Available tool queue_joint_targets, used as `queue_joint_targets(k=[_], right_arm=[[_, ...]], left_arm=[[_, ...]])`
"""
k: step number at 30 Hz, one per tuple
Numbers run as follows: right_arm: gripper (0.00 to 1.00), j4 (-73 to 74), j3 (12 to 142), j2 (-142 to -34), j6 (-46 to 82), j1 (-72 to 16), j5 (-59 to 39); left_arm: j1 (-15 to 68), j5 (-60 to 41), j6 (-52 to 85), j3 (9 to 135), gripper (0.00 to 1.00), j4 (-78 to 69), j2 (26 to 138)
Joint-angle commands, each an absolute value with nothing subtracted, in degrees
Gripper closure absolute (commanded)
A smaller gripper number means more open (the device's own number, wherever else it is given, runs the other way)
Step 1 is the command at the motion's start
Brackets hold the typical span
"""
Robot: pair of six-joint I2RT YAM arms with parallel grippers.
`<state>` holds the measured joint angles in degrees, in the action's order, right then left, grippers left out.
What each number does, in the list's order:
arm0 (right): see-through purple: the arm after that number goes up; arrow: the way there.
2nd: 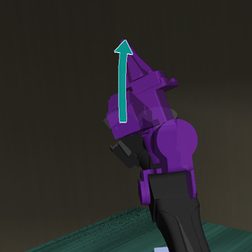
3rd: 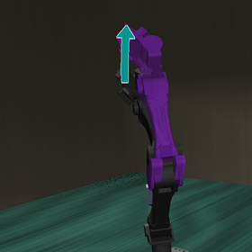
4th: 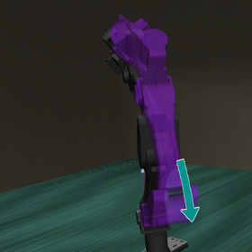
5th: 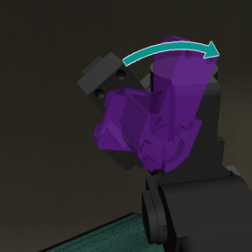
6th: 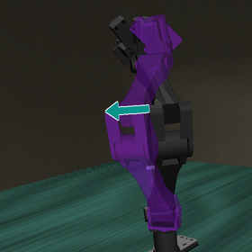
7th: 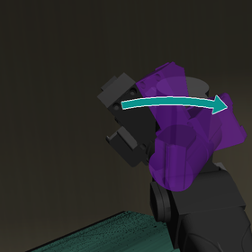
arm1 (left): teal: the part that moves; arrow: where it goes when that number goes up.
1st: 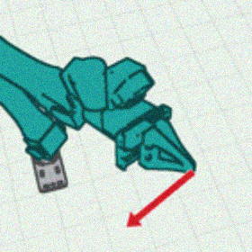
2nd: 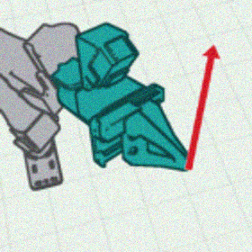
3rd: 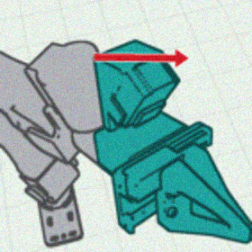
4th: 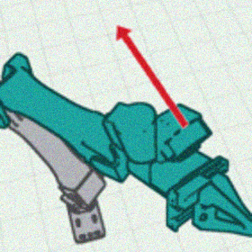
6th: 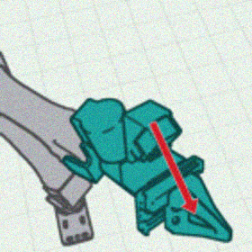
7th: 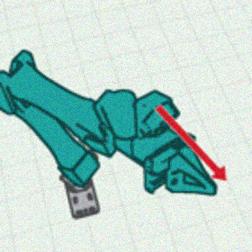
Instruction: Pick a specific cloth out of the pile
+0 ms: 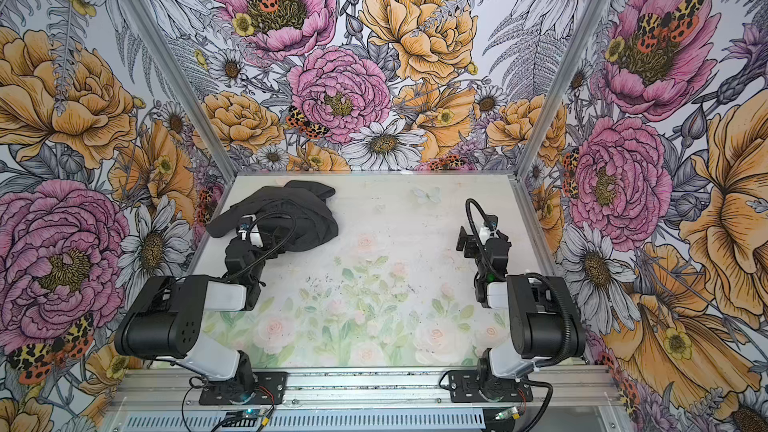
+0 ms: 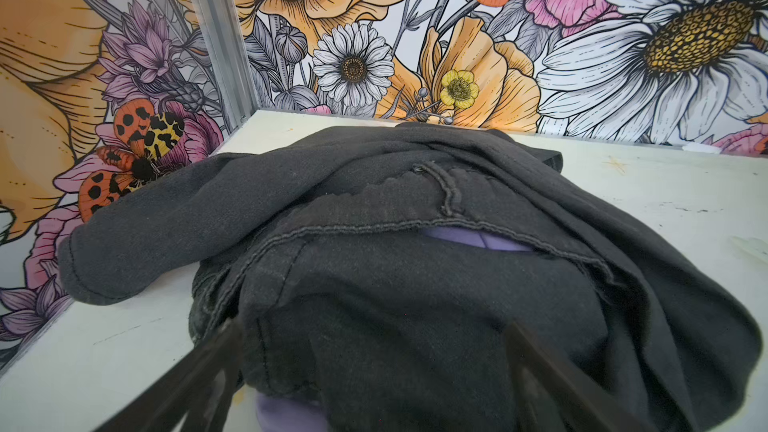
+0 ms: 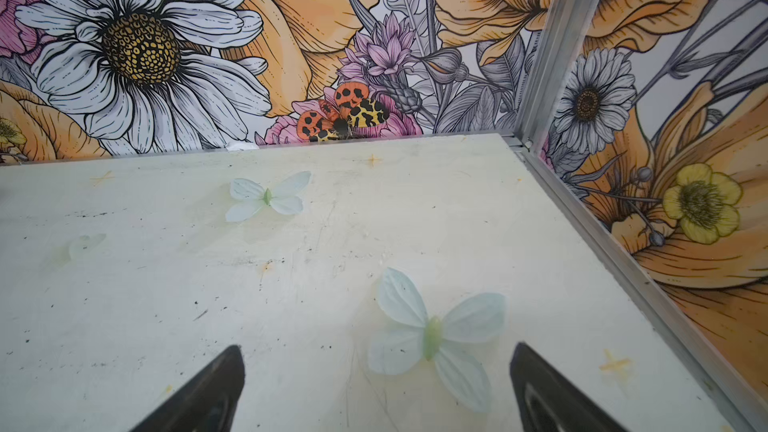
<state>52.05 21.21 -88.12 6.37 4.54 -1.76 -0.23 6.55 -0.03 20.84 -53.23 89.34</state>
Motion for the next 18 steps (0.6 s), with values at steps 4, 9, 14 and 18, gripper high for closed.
queue_joint_targets(k=[4,9,14,18], right_arm=[[0.00,52.65,21.21,-88.15,6.67,4.28,-1.30],[0.01,52.65,21.29,-88.11,6.60,4.22,-1.26],[0.01,52.56,21.34,-88.08,6.59,4.27,-1.50],[0.01,52.54,21.28,-88.13,6.57,4.22,-1.50]], left_arm=[[0.09,6.97,-0.72,21.77,0.01,-53.62,88.83],[0.04,6.86,-0.68,21.75,0.01,-53.67,88.84],[0.10,6.85,-0.66,21.79,0.01,-53.65,88.81],[0.00,6.68,-0.68,21.80,0.01,-53.61,88.86]])
